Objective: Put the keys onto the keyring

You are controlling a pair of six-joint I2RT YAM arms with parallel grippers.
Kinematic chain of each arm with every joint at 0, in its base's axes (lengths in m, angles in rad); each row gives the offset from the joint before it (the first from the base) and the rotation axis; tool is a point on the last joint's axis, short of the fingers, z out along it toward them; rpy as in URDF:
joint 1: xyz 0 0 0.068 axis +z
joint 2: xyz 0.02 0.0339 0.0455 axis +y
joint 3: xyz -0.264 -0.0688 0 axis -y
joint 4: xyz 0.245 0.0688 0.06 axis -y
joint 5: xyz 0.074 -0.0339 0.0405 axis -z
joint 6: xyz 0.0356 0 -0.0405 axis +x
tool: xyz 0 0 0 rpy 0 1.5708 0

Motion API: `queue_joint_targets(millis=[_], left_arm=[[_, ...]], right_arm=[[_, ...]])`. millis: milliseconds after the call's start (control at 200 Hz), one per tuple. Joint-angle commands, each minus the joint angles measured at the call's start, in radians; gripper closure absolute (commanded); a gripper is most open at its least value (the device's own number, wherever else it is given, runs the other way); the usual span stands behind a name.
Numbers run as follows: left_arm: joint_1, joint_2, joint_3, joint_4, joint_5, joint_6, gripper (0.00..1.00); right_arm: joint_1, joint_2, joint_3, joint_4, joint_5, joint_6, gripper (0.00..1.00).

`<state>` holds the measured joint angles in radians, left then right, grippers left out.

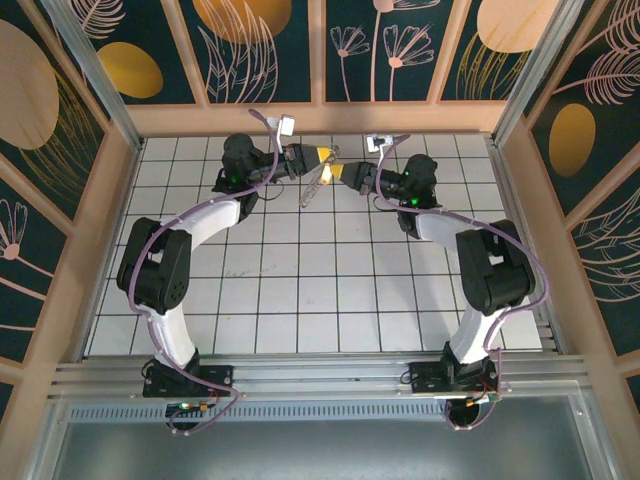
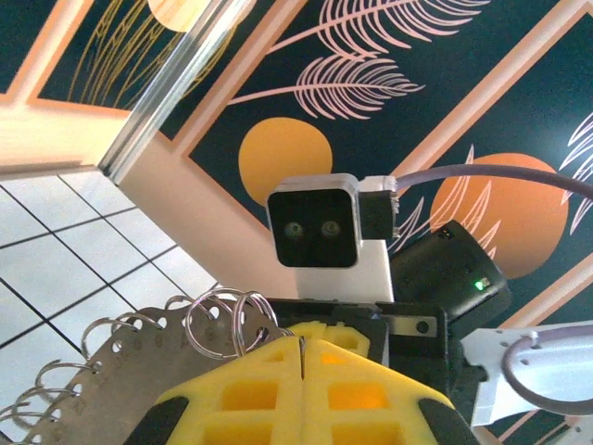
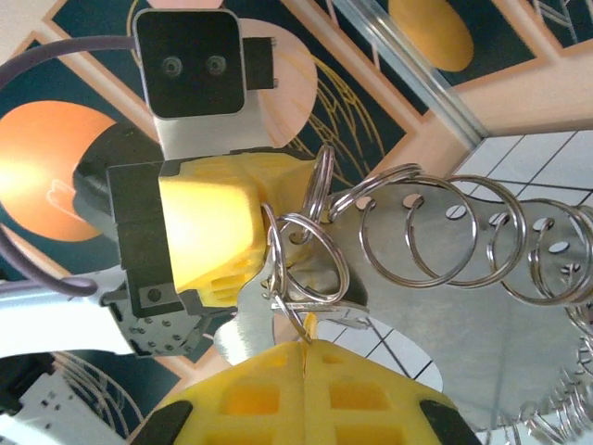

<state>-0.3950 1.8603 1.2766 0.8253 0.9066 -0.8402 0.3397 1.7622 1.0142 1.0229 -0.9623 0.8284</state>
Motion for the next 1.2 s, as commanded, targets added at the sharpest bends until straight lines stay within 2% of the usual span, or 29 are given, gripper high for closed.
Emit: queue_joint_targets(millis=[0, 295, 541, 756, 1006, 1136, 1196], left_arm=[[-0.015, -0.047, -0.018, -0.014, -0.028, 0.061, 1.00], [-0.023, -0.068, -0.046, -0.052, -0.111, 0.112, 1.00], [-0.028, -0.063, -0.043, -0.063, -0.135, 0.124, 1.00], [-0.031, -0.054, -0.040, -0.058, -0.134, 0.122, 1.00], [-0.033, -0.055, -0.042, -0.054, -0.135, 0.119, 1.00], [-0.033, -0.058, -0.043, -0.048, -0.132, 0.116, 1.00], [-0.033, -0.058, -0.045, -0.040, -0.129, 0.110, 1.00]], right_arm=[[0.022, -0.082, -0.002, -0.132, 0.108, -0.122, 1.00], [0.076, -0.181, 0.003, -0.389, 0.371, -0.266, 1.00], [0.126, -0.216, 0.021, -0.505, 0.509, -0.347, 1.00], [0.185, -0.209, 0.073, -0.566, 0.529, -0.425, 1.00], [0.178, -0.215, 0.064, -0.591, 0.489, -0.463, 1.00], [0.135, -0.277, -0.002, -0.555, 0.444, -0.445, 0.78], [0.100, -0.316, -0.047, -0.517, 0.414, -0.416, 0.73]])
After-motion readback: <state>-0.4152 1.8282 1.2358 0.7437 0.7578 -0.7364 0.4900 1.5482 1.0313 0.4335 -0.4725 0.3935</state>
